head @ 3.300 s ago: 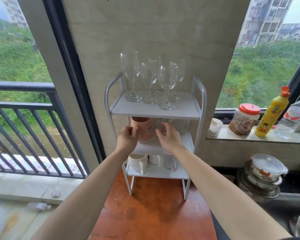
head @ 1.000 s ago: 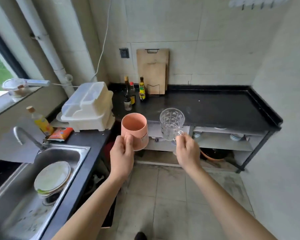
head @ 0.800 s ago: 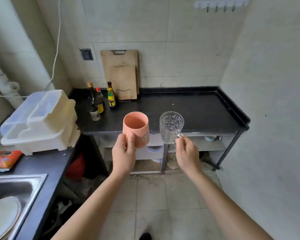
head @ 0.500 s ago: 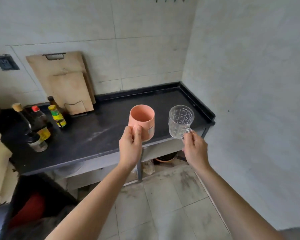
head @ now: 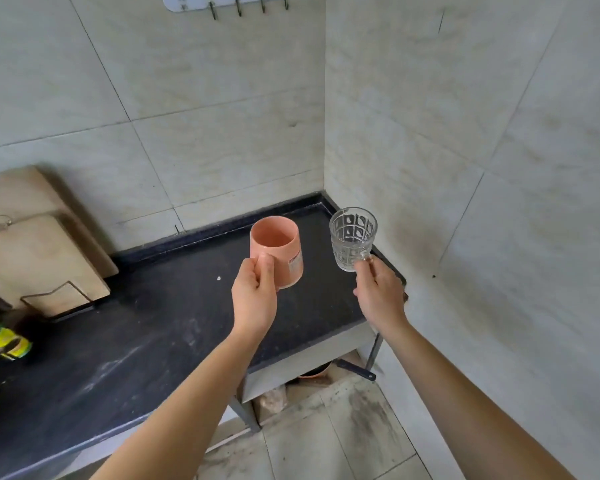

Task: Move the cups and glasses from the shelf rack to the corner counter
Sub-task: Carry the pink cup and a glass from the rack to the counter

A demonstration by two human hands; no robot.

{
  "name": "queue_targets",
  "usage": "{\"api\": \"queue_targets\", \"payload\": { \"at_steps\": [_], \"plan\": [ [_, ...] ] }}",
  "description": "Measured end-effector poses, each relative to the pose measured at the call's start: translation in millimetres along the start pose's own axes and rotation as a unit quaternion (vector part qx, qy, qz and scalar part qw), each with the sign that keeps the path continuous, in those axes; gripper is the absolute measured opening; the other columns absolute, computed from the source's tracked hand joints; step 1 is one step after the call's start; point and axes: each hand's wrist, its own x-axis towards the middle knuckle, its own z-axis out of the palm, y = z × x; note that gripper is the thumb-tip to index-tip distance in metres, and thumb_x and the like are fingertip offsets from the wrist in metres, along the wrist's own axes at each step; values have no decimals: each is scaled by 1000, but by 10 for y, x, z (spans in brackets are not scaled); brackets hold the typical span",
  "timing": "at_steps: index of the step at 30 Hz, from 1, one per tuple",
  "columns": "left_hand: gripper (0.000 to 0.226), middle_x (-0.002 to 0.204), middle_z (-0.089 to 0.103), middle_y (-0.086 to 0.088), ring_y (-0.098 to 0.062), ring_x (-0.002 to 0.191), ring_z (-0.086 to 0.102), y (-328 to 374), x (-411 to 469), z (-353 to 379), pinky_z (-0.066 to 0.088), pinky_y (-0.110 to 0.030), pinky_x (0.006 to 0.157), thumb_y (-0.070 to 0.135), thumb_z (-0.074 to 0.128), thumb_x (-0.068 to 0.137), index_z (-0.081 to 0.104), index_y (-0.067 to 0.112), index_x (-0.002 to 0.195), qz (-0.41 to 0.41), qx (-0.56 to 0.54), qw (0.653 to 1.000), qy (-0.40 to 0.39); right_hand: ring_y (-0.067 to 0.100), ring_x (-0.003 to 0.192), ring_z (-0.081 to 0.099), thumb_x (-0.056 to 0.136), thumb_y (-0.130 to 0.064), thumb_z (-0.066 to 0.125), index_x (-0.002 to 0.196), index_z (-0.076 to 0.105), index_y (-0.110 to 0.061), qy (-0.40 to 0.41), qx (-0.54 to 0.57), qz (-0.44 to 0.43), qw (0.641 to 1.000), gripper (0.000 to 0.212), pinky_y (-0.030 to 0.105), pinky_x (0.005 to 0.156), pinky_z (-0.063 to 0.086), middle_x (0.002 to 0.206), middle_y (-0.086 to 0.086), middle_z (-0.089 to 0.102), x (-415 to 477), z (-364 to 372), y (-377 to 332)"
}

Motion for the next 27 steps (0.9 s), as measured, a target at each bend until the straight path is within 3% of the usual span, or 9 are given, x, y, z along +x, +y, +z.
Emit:
{"api": "queue_targets", "payload": {
  "at_steps": [4, 8, 11, 15, 18, 20, 22, 25, 27],
  "plan": [
    [31, 89, 65, 11, -8, 81, 62, 83, 569, 189, 48, -20, 65, 52, 42, 101, 54, 25, 92, -9, 3, 1000, 20, 25, 74, 68, 98, -37, 43, 84, 53, -2, -47, 23, 12, 999, 39, 36, 63, 40, 72, 11, 61, 735, 138, -77],
    [28, 94, 67, 8, -12, 88, 63, 13, 1120, 325, 52, -30, 74, 50, 42, 101, 55, 26, 91, -25, -11, 999, 31, -3, 60, 66, 91, -44, 45, 66, 54, -35, -95, 42, 38, 994, 29, 29, 61, 41, 64, -18, 60, 1343, 430, -91],
    [27, 99, 67, 7, -12, 94, 64, -144, 1522, 429, 52, -28, 77, 48, 43, 102, 55, 25, 94, -51, -36, 998, 21, -3, 59, 67, 80, -59, 46, 62, 59, -42, -112, 63, 64, 990, 28, 28, 65, 43, 71, -12, 62, 1761, 686, -117],
    [38, 111, 66, 7, -12, 104, 63, -429, 2072, 589, 50, -21, 82, 50, 41, 102, 57, 18, 115, -91, -68, 993, -10, 0, 59, 67, 78, -82, 39, 75, 59, -20, -118, 68, 105, 985, 65, 27, 66, 46, 76, -4, 64, 2297, 1073, -73],
    [52, 131, 61, 0, -17, 119, 58, -625, 2551, 738, 48, -36, 104, 52, 39, 102, 50, 15, 137, -124, -107, 985, -52, 4, 62, 68, 89, -78, 36, 71, 54, -19, -120, 58, 128, 983, 64, 25, 66, 46, 74, -4, 63, 2719, 1358, -12],
    [57, 133, 57, -16, -31, 122, 55, -729, 2818, 835, 43, -47, 108, 51, 38, 102, 48, 8, 139, -142, -114, 980, -76, 5, 65, 69, 96, -70, 35, 72, 54, -17, -122, 50, 143, 981, 62, 23, 66, 45, 77, -3, 64, 2944, 1486, 67],
    [62, 132, 49, -31, -42, 120, 48, -866, 3059, 949, 44, -46, 103, 49, 36, 104, 45, -5, 133, -159, -101, 978, -89, 9, 69, 71, 101, -63, 34, 75, 55, -15, -130, 39, 158, 978, 59, 24, 67, 47, 83, 1, 66, 3163, 1598, 167],
    [62, 123, 49, -30, -30, 91, 54, -1038, 3286, 1123, 45, -18, 75, 52, 34, 103, 47, -2, 131, -190, -85, 970, -124, 14, 69, 68, 105, -56, 33, 77, 57, -15, -148, 8, 163, 975, 55, 29, 70, 45, 81, 3, 63, 3392, 1707, 348],
    [57, 103, 52, -18, -21, 78, 48, -1177, 3444, 1283, 42, -16, 72, 54, 30, 102, 49, 7, 129, -209, -65, 965, -142, 12, 67, 61, 106, -52, 31, 79, 59, -16, -155, -18, 158, 975, 53, 27, 67, 43, 76, 0, 59, 3577, 1802, 507]
  ]
}}
